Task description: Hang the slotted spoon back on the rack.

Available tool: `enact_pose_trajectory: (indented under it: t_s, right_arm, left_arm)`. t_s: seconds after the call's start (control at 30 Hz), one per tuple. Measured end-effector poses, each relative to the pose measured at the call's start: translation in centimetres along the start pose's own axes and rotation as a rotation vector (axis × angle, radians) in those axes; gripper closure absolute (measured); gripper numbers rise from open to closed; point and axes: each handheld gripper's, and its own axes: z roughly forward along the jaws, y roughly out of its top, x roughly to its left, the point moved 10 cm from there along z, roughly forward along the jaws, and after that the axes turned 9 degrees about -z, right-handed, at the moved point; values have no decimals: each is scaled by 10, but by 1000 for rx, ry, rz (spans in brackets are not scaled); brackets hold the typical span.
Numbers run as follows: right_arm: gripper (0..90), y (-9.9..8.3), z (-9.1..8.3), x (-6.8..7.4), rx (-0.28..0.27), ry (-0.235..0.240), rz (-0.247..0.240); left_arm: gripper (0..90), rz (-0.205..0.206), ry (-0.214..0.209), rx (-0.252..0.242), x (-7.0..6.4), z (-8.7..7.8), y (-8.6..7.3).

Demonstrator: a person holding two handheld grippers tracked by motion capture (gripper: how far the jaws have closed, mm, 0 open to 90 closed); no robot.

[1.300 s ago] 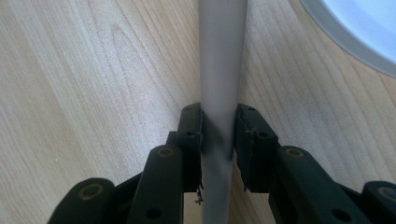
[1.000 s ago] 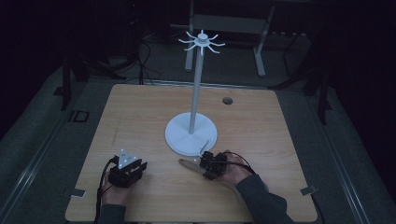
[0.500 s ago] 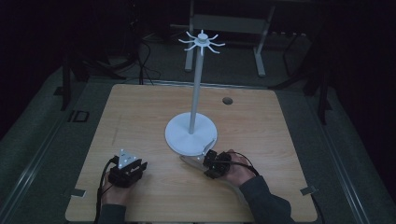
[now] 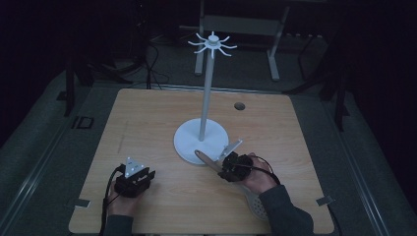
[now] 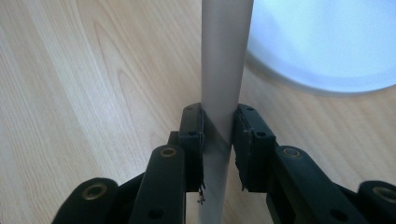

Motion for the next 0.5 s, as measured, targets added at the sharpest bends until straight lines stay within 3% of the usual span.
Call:
enact_pose_trajectory:
  t_s: [0.5]
  right_arm:
    - [741, 18, -33, -20, -219, -135, 55]
  left_arm:
    - [704, -6, 4, -7, 1, -1, 1]
